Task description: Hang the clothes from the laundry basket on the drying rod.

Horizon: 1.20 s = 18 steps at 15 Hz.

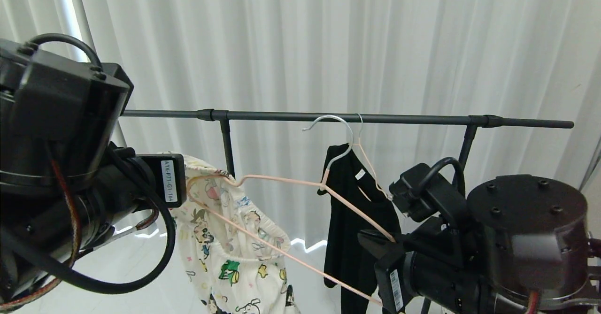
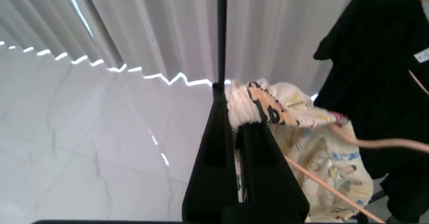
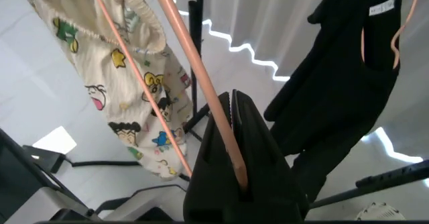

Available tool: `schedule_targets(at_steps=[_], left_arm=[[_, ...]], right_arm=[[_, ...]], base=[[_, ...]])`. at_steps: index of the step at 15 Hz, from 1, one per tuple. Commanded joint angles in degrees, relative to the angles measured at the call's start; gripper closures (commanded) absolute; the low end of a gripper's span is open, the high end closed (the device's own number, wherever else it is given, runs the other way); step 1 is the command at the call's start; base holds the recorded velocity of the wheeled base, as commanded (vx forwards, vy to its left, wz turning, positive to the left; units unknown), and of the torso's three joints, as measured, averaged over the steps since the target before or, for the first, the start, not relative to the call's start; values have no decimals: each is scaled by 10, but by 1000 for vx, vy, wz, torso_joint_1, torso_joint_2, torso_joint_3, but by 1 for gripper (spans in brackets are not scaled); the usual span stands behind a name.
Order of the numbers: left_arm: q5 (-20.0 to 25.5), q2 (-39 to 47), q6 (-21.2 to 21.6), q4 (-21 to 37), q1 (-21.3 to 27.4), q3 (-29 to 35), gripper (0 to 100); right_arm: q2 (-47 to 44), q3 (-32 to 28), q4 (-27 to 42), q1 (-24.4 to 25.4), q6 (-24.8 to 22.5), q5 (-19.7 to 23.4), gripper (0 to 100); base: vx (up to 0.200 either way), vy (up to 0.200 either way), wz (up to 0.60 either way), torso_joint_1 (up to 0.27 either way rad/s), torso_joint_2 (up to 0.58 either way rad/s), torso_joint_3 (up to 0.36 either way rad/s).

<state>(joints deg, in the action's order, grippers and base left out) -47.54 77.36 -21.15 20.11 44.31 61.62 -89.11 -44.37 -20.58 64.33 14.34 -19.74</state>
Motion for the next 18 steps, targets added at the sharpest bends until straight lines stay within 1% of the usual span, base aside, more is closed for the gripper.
schedule_targets(at_steps=[1, 4, 5, 8, 12, 13, 15, 18], left_arm=[[1, 0, -1, 0, 23, 1, 100], [1, 2, 0, -1, 80, 4, 100], [1, 3, 0, -1, 87, 8, 100], [1, 8, 0, -1, 88, 16, 100], [1, 4, 0, -1, 129, 24, 100], [1, 2, 1, 0, 133, 21, 100], [0, -3, 31, 0, 132, 7, 100], [2, -4, 35, 0, 140, 12, 100]], right_arm=[[-6, -10, -1, 4, 0, 0, 100], [-33, -44, -1, 21, 0, 0, 100], [-39, -52, -1, 33, 0, 0, 100], [-56, -59, 1, 69, 1, 1, 100], [-83, -81, 1, 71, 1, 2, 100], [-84, -85, 2, 73, 2, 2, 100], [-77, -82, 11, 77, 3, 2, 100], [-64, -84, 35, 76, 17, 8, 100]], base=[[0, 0, 0, 0, 0, 0], [0, 0, 0, 0, 0, 0], [0, 0, 0, 0, 0, 0], [0, 0, 0, 0, 0, 0], [0, 0, 0, 0, 0, 0], [0, 0, 0, 0, 0, 0], [0, 0, 0, 0, 0, 0], [0, 0, 0, 0, 0, 0]])
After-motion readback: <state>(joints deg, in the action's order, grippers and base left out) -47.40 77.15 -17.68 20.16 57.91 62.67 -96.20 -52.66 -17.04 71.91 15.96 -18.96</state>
